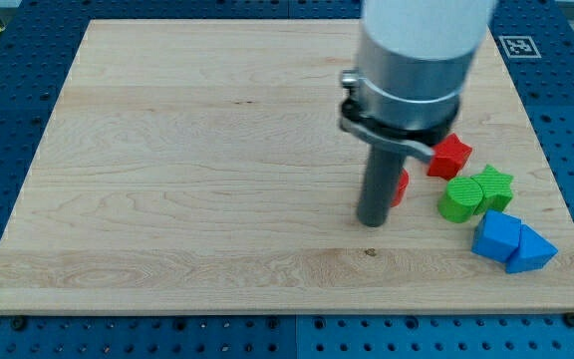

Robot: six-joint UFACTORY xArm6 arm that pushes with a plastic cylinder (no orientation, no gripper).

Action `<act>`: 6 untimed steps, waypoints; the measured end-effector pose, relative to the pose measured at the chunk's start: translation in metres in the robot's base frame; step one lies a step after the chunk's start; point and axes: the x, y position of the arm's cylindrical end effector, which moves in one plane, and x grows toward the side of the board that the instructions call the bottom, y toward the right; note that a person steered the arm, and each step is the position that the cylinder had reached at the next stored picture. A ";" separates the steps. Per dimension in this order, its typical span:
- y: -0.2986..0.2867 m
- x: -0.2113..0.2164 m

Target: Push the green blocks to the right

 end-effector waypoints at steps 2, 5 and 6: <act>0.087 -0.016; 0.112 -0.036; 0.104 -0.038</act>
